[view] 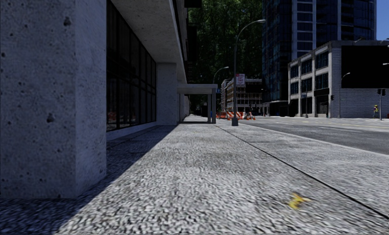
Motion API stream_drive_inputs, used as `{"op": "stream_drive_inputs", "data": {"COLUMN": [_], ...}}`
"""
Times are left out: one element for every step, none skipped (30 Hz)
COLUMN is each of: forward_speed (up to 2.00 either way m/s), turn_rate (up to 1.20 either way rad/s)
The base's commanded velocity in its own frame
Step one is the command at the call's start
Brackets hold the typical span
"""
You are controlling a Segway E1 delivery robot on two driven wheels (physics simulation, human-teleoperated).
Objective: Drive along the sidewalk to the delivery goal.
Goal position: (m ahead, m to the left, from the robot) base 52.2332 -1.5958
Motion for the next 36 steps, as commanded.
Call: {"op": "stream_drive_inputs", "data": {"forward_speed": [2.0,2.0,2.0,2.0,2.0,2.0,2.0,2.0,2.0,2.0,2.0,2.0,2.0,2.0,2.0,2.0,2.0,2.0,2.0,2.0,2.0,2.0,2.0,2.0,2.0,2.0,2.0,2.0,2.0,2.0,2.0,2.0,2.0,2.0,2.0,2.0], "turn_rate": [0.0,0.0,0.0,-0.05,-0.12,-0.13,-0.14,-0.14,-0.11,0.0,0.0,0.0,0.0,0.0,0.0,0.0,0.0,-0.1,-0.2,-0.22,-0.22,-0.22,-0.22,-0.23,-0.17,0.0,0.0,0.0,0.0,0.0,0.0,0.0,0.0,0.0,0.0,0.0]}}
